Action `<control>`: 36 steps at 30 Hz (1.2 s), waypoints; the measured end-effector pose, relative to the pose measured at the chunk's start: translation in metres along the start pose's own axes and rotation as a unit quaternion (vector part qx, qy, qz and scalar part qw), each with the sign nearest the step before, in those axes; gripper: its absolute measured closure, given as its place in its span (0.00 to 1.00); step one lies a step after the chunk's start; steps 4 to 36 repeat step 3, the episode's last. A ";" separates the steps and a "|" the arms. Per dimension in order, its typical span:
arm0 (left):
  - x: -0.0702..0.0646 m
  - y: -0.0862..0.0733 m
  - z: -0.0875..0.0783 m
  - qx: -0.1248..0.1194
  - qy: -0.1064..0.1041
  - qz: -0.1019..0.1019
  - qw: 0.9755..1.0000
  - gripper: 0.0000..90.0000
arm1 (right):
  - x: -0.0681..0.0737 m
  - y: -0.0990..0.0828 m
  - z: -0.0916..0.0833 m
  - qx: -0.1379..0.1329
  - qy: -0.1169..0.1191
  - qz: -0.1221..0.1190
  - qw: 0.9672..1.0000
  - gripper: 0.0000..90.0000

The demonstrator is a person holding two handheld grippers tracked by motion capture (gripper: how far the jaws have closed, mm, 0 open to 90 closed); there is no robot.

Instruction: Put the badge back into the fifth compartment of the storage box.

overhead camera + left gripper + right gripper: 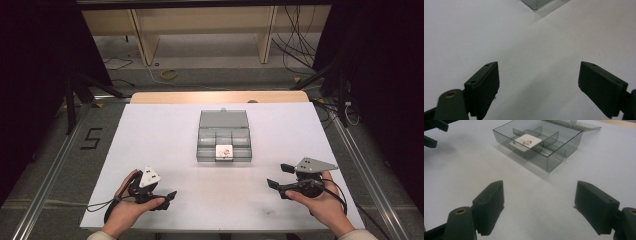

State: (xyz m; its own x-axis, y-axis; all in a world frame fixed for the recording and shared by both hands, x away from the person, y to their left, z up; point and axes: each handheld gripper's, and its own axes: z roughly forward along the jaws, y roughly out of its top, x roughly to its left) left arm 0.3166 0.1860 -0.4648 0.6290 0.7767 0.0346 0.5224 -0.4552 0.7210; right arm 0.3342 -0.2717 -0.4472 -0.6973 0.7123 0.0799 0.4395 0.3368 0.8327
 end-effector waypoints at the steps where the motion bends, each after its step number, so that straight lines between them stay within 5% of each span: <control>1: 0.000 0.000 0.000 -0.002 0.000 -0.001 1.000 0.18 | 0.000 -0.001 0.000 0.001 0.000 0.001 1.000 0.26; 36: 0.000 0.000 0.000 -0.002 0.001 -0.001 1.000 0.18 | -0.001 -0.002 0.000 0.002 0.003 0.004 1.000 0.25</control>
